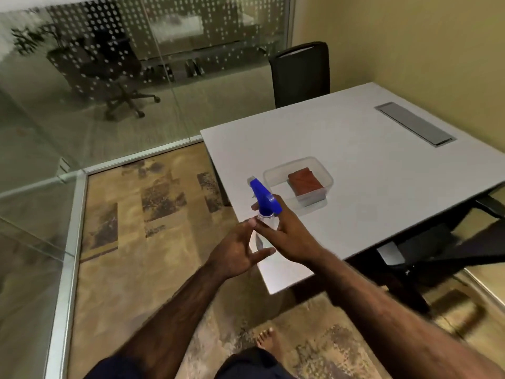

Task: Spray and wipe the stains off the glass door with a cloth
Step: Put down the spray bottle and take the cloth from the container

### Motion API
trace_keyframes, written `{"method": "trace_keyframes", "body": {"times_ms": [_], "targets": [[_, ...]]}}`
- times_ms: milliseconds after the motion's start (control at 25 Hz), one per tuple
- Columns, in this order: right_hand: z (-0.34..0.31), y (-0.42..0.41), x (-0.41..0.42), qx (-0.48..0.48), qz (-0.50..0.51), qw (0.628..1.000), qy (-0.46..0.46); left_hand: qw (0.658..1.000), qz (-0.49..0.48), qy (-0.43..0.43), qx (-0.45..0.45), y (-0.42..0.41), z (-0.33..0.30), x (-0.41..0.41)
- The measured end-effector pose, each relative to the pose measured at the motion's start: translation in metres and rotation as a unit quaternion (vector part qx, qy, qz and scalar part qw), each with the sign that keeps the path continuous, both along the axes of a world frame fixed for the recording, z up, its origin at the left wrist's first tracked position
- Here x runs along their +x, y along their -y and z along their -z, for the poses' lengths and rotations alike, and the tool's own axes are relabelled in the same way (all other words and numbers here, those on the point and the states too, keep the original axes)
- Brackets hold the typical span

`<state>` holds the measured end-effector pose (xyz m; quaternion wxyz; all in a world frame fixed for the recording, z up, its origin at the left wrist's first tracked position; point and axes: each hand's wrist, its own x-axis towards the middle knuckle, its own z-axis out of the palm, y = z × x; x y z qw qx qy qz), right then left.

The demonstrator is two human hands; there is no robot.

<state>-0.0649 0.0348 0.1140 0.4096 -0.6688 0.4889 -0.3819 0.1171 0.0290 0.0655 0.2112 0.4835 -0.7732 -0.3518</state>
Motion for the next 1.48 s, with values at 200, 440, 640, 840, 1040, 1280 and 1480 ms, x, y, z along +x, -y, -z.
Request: {"method": "trace_keyframes", "body": {"times_ms": [200,440,640,840,1040,1280,1480], "targets": [[0.011,0.073,-0.017,0.017,0.005,0.999,-0.051,0.997,-0.034,0.048,0.045,0.078,0.012,-0.009],[0.022,0.130,-0.013,0.041,-0.001,0.996,-0.073,0.994,-0.054,0.049,0.076,0.136,0.021,-0.008],[0.032,0.169,-0.009,0.040,-0.011,0.996,-0.081,0.989,-0.083,0.060,0.106,0.171,0.031,-0.011],[0.050,0.204,-0.017,0.059,-0.033,0.994,-0.085,0.980,-0.111,0.066,0.150,0.198,0.049,-0.020],[0.068,0.225,-0.020,0.077,-0.046,0.991,-0.095,0.970,-0.144,0.060,0.188,0.207,0.061,-0.024],[0.072,0.235,-0.021,0.089,-0.061,0.989,-0.102,0.965,-0.180,0.050,0.186,0.205,0.063,-0.030],[0.067,0.239,-0.029,0.106,-0.089,0.986,-0.098,0.961,-0.227,0.046,0.151,0.193,0.055,-0.039]]}}
